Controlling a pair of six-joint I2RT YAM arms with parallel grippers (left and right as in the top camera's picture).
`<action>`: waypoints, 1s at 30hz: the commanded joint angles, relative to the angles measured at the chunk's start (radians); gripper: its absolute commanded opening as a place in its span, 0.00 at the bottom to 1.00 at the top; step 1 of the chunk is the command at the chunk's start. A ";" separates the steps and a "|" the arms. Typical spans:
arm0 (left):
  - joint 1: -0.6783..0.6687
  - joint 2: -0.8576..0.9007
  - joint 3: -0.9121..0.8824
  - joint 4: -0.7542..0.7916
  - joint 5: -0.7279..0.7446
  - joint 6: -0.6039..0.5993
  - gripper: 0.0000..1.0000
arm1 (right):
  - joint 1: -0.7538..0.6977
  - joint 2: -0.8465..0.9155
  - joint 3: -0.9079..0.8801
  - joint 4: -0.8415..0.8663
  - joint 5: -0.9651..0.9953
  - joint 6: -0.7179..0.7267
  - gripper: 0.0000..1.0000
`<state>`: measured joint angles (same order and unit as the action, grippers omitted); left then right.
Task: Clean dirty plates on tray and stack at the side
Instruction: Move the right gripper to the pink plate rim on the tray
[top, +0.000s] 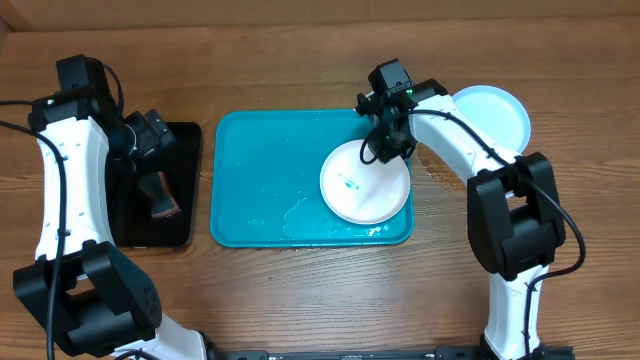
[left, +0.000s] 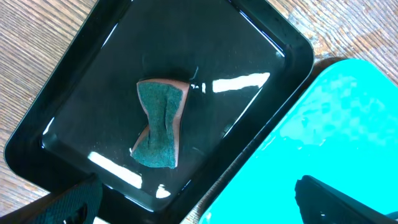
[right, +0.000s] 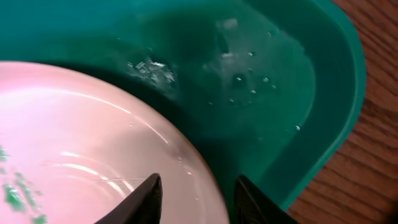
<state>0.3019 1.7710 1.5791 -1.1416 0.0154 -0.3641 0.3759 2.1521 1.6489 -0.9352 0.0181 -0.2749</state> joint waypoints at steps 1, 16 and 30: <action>0.005 -0.006 0.007 -0.003 0.011 0.001 1.00 | -0.011 0.018 -0.001 -0.005 0.048 -0.018 0.39; 0.005 -0.006 0.007 -0.003 0.012 0.001 1.00 | -0.011 0.019 -0.051 -0.029 -0.039 0.002 0.28; 0.005 -0.003 -0.039 0.005 -0.024 0.002 0.78 | 0.108 0.020 -0.060 0.041 -0.218 0.349 0.04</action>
<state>0.3019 1.7710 1.5700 -1.1416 0.0139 -0.3676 0.4297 2.1593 1.6032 -0.9169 -0.1474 -0.0441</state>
